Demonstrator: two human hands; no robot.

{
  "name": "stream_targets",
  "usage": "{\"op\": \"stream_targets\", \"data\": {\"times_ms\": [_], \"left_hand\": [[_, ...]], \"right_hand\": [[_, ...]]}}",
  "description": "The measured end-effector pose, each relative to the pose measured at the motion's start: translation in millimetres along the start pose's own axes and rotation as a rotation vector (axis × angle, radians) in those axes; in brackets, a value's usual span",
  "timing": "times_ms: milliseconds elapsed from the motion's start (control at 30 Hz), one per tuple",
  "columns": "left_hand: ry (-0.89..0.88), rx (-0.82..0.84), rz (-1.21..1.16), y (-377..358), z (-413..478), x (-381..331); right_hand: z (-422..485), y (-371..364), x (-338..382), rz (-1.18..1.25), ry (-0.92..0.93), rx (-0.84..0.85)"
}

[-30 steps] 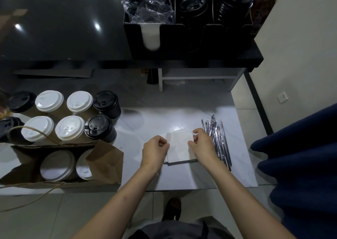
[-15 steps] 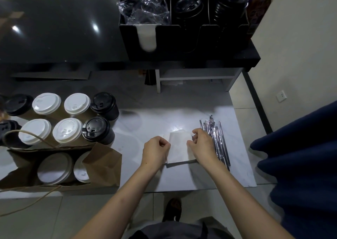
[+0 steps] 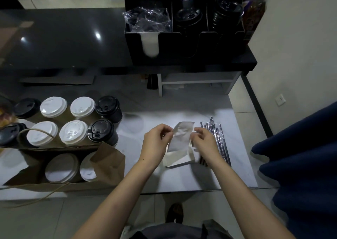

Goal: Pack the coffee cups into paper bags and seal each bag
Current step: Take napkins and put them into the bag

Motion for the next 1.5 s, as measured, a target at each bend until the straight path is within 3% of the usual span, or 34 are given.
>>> {"op": "stream_targets", "data": {"times_ms": [200,367,500,1033,1500], "left_hand": [[0.101,-0.02,-0.137,1.4,-3.8,3.8],[0.084,-0.069,-0.094,8.2,-7.2,7.3],[0.072,-0.104,-0.057,15.3,-10.6,7.9],[0.094,-0.161,-0.037,28.4,-17.4,10.3],[0.081,-0.174,-0.056,31.0,-23.5,9.0]], "right_hand": [[-7.6,2.2,-1.1,-0.171,0.076,-0.063],[-9.6,-4.1,-6.7,-0.497,0.127,-0.043],[-16.2,-13.1,-4.2,-0.599,0.131,-0.013],[-15.3,-11.0,-10.2,-0.466,0.042,-0.041],[-22.9,-6.6,-10.2,-0.518,0.139,-0.089]]}}
Point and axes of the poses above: each hand's wrist, its own z-axis towards the middle knuckle, its own y-axis out of the back of the hand, x = y × z, the point moved 2 cm from there along z, towards the middle knuckle, and after that the axes turned 4 degrees about -y, right-handed, at the moved point
